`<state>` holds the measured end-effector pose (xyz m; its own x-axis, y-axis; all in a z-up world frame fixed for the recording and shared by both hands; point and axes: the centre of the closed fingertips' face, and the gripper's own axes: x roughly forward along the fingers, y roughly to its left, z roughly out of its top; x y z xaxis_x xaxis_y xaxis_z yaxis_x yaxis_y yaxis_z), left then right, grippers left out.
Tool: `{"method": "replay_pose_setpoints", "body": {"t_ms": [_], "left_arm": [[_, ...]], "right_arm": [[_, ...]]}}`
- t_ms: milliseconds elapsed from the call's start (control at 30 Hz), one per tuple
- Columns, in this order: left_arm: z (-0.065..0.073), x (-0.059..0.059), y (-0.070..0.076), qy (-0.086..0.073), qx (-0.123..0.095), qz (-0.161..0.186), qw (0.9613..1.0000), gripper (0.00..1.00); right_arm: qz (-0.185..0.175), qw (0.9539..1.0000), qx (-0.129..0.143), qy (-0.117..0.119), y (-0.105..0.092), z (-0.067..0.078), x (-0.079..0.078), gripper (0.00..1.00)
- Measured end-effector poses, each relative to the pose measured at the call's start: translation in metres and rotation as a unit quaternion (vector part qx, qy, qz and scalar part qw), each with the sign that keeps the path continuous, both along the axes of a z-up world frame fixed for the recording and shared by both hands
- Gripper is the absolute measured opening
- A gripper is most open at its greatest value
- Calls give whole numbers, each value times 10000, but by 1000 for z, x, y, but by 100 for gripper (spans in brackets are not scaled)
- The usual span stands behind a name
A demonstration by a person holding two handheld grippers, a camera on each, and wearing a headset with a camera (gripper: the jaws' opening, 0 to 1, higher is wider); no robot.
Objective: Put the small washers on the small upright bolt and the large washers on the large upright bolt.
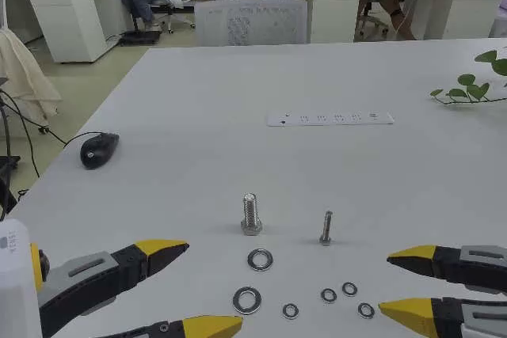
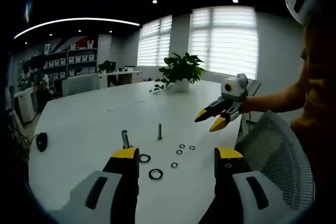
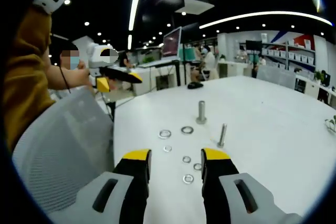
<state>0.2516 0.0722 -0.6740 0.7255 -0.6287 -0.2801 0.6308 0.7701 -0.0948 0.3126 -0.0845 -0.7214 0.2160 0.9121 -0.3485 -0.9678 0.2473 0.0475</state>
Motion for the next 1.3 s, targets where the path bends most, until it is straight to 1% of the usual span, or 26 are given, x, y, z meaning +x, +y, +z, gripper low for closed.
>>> {"method": "replay_pose_setpoints", "body": {"t_ms": [233, 300, 467, 933, 1300], "left_arm": [[-1, -1, 0, 26, -31, 25, 10000, 56], [-4, -2, 0, 66, -28, 39, 10000, 56], [-4, -2, -3, 61, -58, 38, 10000, 56], [-4, -2, -2, 50, -32, 31, 10000, 56], [-8, 1, 2, 60, 11, 20, 10000, 56]], "right_arm": [[-68, 10000, 31, -22, -3, 2, 0, 38], [-82, 9999, 55, -25, -4, 3, 0, 38], [-89, 9999, 49, -33, -5, 3, 0, 38], [9, 10000, -41, -9, -2, 0, -2, 37], [86, 9999, -94, 0, 0, -1, -5, 37]]}}
